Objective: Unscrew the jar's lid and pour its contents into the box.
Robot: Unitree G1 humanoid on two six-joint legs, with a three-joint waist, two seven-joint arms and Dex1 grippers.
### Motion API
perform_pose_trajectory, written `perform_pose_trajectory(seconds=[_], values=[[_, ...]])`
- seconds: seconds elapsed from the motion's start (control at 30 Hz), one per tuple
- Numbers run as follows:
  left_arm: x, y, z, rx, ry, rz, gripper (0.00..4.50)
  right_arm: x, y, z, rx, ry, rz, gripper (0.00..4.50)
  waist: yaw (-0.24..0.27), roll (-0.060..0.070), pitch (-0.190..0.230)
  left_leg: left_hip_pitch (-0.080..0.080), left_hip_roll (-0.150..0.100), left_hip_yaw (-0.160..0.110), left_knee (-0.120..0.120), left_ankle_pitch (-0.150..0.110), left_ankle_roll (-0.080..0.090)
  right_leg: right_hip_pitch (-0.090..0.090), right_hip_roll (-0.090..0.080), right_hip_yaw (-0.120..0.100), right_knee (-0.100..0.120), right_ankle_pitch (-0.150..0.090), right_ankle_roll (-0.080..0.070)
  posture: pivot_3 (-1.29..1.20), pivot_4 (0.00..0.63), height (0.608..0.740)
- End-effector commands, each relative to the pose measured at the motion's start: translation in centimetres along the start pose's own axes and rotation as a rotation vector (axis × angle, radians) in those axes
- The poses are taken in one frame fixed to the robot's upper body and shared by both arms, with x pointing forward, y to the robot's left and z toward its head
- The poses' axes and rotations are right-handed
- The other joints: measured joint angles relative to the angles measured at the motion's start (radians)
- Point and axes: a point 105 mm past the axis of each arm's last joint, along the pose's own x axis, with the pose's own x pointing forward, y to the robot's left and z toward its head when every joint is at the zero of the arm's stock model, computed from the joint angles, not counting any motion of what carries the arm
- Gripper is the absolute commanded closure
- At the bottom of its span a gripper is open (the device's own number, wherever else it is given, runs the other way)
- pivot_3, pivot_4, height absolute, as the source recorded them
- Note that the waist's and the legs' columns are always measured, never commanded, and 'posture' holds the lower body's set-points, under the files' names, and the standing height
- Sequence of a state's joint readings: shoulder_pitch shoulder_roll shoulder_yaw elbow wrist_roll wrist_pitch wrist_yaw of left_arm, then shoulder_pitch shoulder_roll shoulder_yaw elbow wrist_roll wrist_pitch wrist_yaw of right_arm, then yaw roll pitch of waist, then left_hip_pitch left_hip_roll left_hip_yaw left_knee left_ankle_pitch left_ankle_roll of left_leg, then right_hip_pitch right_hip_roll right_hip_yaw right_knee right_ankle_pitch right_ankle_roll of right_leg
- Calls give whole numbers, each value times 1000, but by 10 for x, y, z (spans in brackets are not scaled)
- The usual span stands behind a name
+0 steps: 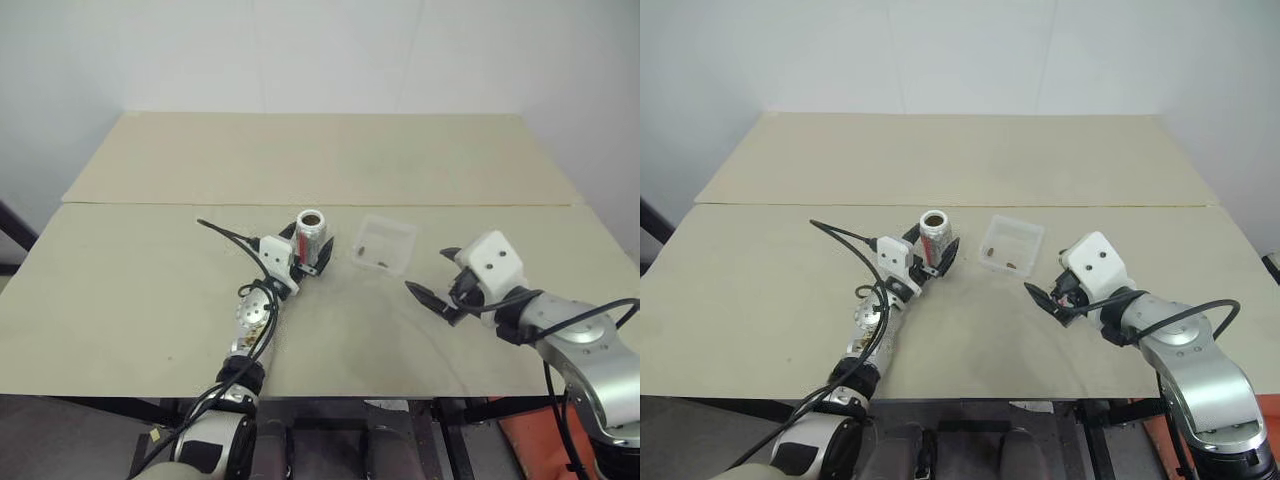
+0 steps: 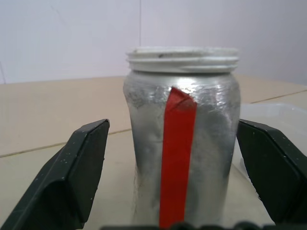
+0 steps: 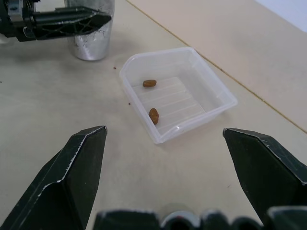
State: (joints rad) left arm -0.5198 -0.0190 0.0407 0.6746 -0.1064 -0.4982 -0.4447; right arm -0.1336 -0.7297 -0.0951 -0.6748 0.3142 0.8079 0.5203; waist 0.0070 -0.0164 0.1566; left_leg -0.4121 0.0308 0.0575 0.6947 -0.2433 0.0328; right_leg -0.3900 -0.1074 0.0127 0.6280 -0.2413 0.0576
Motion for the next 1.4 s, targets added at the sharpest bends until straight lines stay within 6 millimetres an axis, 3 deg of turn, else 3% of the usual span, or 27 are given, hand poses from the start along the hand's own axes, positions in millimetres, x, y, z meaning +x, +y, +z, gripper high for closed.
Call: perform_pose_trajectory(seconds=[0.03, 0.5, 0.6, 0.7, 0.8, 0.93, 1.07, 1.4], values=[[-10, 2, 11, 26, -25, -2, 49, -2, -4, 10, -38, -47, -27, 0, -4, 0, 0, 0, 0, 0, 0, 0, 0, 0, 0, 0, 0, 0, 0, 0, 150, 740], [-77, 14, 48, 59, 54, -26, 49, 3, -5, 9, -53, -52, -7, 0, -10, 0, 0, 0, 1, 0, -1, 0, 0, -1, 0, 0, 0, -1, -1, 0, 150, 740], [-95, 5, 63, 74, 82, -199, 49, -11, -6, 8, -84, -53, 63, 0, -8, 0, 0, 0, 2, 0, -1, 0, 0, -2, 0, 0, 0, -1, -1, 0, 150, 740], [-118, 8, 76, 170, 173, -373, 49, -39, -7, 13, -177, -117, 174, 0, -1, 0, 1, -1, 2, 1, -1, 0, 0, -2, 0, 0, -1, -1, -2, 0, 150, 740], [-132, 25, 100, 186, 205, -363, 49, -67, -16, 12, -220, -108, 261, 0, -2, 0, 1, 1, 3, 2, -2, -1, 0, -1, 0, 1, -2, -1, -2, 0, 150, 740], [-149, 24, 121, 156, 228, -407, 49, -94, -35, 1, -276, -16, 322, 0, -3, -1, 1, 4, 4, 2, -3, -1, 0, 1, 0, 1, -3, -2, -2, 0, 150, 740], [-157, 30, 115, 192, 272, -380, 49, -102, -51, -6, -291, 52, 313, 0, -2, -1, 1, 6, 4, 4, -4, -1, 0, 1, 0, 2, -2, -5, -7, 0, 150, 740], [-161, 26, 106, 152, 305, -338, 49, -106, -63, -5, -236, 134, 360, 0, 0, -2, 2, 5, 4, 5, -4, -1, 0, 0, 0, 3, -2, -6, -7, 0, 150, 740]])
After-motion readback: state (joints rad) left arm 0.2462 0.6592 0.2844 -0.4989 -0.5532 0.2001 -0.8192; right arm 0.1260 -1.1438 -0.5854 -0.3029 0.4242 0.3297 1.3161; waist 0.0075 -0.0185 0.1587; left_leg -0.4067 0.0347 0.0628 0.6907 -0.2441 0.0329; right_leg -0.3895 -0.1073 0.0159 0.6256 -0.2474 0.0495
